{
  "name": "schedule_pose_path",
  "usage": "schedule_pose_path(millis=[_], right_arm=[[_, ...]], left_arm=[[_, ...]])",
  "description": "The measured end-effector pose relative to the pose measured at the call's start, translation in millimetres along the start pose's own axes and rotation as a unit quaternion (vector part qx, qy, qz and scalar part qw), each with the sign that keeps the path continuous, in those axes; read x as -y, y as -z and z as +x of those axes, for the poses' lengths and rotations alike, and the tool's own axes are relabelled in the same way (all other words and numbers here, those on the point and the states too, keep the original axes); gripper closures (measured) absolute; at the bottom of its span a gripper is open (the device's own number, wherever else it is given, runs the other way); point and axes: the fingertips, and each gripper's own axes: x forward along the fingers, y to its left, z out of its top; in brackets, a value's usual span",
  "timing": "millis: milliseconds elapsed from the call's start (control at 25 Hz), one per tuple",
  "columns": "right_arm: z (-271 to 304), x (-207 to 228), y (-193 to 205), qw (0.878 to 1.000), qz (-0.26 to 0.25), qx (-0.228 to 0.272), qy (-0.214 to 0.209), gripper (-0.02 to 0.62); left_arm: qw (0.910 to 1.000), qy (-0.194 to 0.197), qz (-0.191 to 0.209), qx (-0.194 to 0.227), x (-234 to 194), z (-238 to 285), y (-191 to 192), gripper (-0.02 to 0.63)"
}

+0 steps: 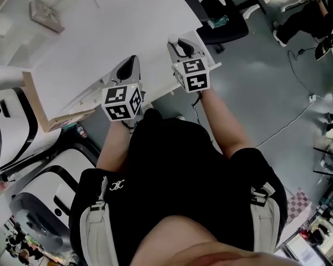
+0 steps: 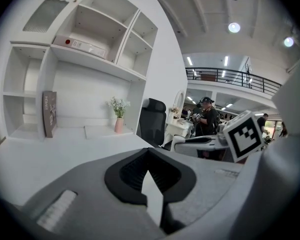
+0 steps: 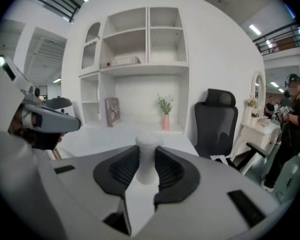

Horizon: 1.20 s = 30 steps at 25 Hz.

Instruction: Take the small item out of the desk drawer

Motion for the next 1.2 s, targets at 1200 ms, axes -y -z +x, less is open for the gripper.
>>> schedule_pose_path(millis=[1200], right_arm=[[-152, 37, -86, 0.978, 0.027, 0.205, 0.018, 0.495]], left_arm=[[0.9935, -0.045, 0.033, 0.099, 71, -51, -62, 0.591]])
